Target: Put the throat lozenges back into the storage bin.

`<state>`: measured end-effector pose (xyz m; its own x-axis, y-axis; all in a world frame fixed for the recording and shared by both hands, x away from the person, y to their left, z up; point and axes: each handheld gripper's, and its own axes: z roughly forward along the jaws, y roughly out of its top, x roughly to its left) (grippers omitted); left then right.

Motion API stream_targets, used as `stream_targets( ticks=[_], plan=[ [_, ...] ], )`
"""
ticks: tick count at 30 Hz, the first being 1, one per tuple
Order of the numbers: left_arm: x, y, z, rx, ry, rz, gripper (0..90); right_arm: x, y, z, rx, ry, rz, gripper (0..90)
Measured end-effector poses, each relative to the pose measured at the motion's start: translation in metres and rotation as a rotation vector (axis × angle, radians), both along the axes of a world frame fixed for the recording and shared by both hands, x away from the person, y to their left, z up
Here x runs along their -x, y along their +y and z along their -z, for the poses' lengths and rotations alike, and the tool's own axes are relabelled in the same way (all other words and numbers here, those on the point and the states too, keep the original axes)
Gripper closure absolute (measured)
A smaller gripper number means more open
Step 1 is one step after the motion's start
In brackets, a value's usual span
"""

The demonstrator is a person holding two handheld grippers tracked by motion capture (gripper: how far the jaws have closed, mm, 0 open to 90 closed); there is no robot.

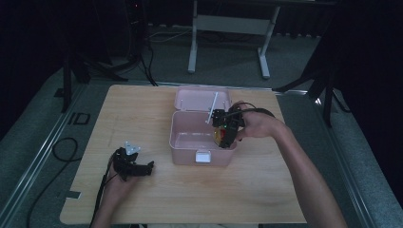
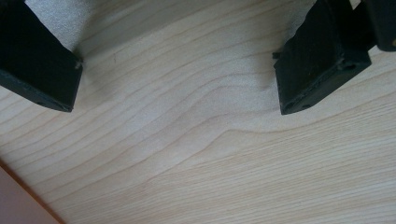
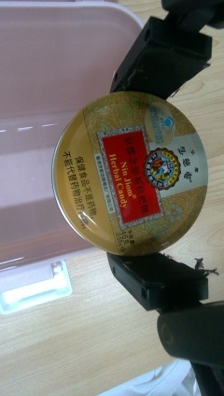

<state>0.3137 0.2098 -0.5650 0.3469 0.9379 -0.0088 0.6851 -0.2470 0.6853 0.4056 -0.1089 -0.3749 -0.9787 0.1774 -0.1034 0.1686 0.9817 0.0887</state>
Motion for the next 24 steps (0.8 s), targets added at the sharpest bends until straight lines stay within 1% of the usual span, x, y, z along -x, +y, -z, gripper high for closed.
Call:
stream_targets(
  ticks=[5, 11, 13, 15, 17, 24],
  plan=[
    [0.0000, 0.0000, 0.0000, 0.000, 0.000, 0.000, 0.8, -0.0028, 0.0007, 0.0013, 0.001, 0.003, 0.007, 19.9],
    [0.0000, 0.0000, 0.0000, 0.000, 0.000, 0.000, 0.9, -0.0053, 0.0002, 0.0017, -0.001, -0.005, 0.014, 19.9],
    [0.0000, 0.0000, 0.0000, 0.000, 0.000, 0.000, 0.8, -0.0057, 0.0006, 0.0018, -0.007, 0.006, 0.015, 19.7],
    [0.0000, 0.0000, 0.0000, 0.000, 0.000, 0.000, 0.9, -0.0057, 0.0015, 0.0021, -0.013, 0.011, 0.015, 16.0],
    [0.0000, 0.0000, 0.0000, 0.000, 0.000, 0.000, 0.8, -0.0054, 0.0015, 0.0008, -0.022, 0.018, 0.013, 15.9],
    [0.0000, 0.0000, 0.0000, 0.000, 0.000, 0.001, 0.8, -0.0038, -0.0066, -0.0049, -0.027, -0.007, 0.018, 15.9]
  ],
)
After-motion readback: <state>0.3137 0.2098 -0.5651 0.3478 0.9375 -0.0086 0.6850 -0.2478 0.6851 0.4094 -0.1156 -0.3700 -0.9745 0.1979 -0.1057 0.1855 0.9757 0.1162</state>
